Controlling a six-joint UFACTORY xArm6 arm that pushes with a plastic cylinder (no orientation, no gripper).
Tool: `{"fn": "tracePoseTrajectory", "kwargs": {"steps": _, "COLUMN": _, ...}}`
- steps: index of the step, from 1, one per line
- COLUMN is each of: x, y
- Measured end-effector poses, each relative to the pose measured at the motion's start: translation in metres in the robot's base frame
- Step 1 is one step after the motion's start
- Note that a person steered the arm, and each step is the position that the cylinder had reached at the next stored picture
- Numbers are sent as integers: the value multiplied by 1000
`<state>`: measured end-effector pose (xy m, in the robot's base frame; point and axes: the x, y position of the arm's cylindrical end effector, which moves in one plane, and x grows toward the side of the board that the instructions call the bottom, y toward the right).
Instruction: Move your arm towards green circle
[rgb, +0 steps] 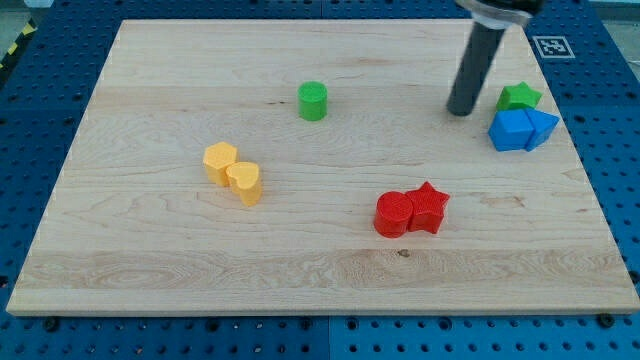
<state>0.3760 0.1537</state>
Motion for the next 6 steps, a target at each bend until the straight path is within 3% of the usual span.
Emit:
{"fn": "tracePoseTrajectory", "kwargs": {"steps": 2, "x": 47, "y": -70}}
{"fn": "tracePoseTrajectory", "kwargs": {"steps": 4, "x": 38, "y": -213}}
{"fn": "tracePoseTrajectory", "kwargs": {"steps": 6, "x": 13, "y": -215}}
